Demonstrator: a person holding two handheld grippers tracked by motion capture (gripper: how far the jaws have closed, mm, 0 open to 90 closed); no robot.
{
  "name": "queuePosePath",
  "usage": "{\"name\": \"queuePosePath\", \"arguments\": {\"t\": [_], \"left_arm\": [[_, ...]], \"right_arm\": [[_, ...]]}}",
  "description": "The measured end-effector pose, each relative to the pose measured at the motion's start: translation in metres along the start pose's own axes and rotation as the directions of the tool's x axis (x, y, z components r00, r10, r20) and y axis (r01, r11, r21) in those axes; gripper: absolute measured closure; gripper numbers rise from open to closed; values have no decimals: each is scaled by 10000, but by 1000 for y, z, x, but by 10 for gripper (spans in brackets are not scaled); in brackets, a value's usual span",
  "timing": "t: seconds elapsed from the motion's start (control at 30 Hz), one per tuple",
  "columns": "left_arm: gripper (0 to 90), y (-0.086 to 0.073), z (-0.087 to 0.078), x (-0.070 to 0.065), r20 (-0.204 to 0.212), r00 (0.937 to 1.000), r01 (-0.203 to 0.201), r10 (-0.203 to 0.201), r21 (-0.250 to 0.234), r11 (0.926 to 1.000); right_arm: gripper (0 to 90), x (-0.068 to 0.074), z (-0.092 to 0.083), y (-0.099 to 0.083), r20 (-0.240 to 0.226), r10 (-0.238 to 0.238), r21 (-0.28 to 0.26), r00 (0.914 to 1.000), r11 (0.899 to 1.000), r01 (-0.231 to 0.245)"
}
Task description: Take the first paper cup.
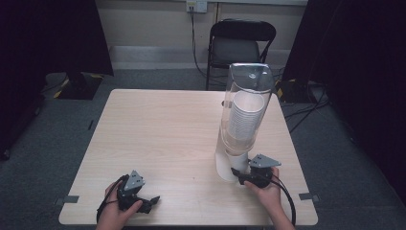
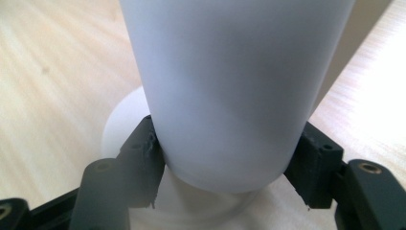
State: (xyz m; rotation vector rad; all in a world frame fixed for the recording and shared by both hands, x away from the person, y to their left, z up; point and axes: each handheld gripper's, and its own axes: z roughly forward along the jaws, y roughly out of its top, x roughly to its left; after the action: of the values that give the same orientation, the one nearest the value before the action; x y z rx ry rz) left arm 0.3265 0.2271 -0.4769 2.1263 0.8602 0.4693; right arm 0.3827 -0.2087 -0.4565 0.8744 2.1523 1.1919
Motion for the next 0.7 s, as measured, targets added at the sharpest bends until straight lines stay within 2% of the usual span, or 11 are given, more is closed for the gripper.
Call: {"name": "queuePosePath", "arguments": {"t": [0.13, 0.33, 0.7], "left_arm": [[29, 0, 0, 0, 1, 10000, -5, 5, 7, 10000], [29, 0, 0, 0, 0, 10000, -6, 6, 3, 10000], [29, 0, 0, 0, 3, 10000, -2, 2, 11, 10000]], "right_arm": [[370, 2, -4, -3, -151, -196, 41, 9997, 9998, 197], [370, 3, -7, -5, -105, -359, 229, 9993, 9991, 361], [368, 16, -8, -4, -611, -827, 236, 9947, 9962, 842]]}}
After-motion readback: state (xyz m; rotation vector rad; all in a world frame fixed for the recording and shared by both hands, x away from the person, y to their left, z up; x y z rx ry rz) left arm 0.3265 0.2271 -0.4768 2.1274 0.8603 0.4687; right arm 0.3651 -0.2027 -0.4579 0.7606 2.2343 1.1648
